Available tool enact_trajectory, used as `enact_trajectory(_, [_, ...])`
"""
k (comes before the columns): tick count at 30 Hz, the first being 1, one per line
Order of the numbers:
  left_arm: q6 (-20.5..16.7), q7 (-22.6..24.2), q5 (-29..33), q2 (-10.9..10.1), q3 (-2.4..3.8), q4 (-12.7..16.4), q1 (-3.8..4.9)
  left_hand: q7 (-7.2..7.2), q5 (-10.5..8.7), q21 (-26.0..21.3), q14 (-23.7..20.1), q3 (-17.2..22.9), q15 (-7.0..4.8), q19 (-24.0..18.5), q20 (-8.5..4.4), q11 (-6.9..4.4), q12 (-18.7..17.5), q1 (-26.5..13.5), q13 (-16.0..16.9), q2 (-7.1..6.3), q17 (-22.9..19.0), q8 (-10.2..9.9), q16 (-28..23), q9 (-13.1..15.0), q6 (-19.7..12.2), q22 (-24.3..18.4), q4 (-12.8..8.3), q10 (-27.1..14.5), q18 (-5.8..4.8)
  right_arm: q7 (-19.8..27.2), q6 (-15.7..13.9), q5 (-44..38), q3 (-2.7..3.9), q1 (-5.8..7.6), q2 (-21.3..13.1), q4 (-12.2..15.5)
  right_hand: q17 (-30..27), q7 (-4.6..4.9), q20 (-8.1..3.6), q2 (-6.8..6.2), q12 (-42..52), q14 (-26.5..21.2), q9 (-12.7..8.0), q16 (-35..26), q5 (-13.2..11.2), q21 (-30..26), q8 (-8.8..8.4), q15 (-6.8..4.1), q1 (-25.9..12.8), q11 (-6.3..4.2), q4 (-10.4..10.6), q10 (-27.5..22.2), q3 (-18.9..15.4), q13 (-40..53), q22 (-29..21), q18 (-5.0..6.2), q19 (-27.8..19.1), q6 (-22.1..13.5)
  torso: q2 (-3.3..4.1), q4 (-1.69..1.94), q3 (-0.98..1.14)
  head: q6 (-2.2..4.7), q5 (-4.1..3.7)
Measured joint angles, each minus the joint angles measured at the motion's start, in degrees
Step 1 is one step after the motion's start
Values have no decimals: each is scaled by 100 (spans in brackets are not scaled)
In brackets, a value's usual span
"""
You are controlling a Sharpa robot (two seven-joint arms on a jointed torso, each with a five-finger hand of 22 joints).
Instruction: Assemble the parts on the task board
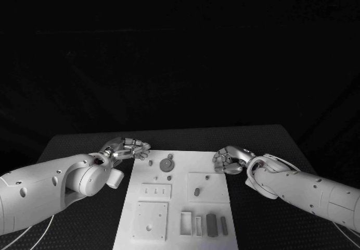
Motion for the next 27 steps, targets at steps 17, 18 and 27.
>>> enact_trajectory(17, [4, -6, 0, -9, 0, -1, 0, 0, 0, 0, 0, 0, 0, 0, 0, 0, 0, 0, 0, 0, 4, 0, 0, -1, 0, -5, 0, 0, 0, 2, -5, 94, 1, -15, -28, 26, 4, 31, -7, 0, 0, 10, 16, 22, 0, 0, 31, 10, 0, 7, -6, 12, 28, -8, 0, 0, 10, 185, 1, 0, -1, -23, -11])
enact_trajectory(18, [4, -7, 0, -9, 0, -1, 0, 0, 0, 0, 0, 0, 0, 0, 0, 0, 0, 0, 0, 0, 4, 0, 0, -1, 0, -5, 0, 0, 0, 2, -5, 95, 1, -16, -30, 26, 4, 30, -7, 0, 0, 10, 22, 22, 0, 0, 51, 10, 0, 7, -1, 12, 50, -12, 0, 0, 10, 227, 1, 1, -1, -24, -12])
enact_trajectory(27, [5, -9, 0, -12, 0, -4, -1, 0, 0, 0, 0, 0, 0, 0, 0, 0, 0, 0, 0, 0, 9, 0, 0, -1, 0, -4, 0, 0, 0, 9, -5, 103, 0, -21, -31, 35, 4, -110, -22, 54, 39, 17, 75, 58, 0, 24, 178, -66, 54, -81, 49, 69, 223, -22, 0, 15, 42, 448, 1, 3, -1, -32, -14])
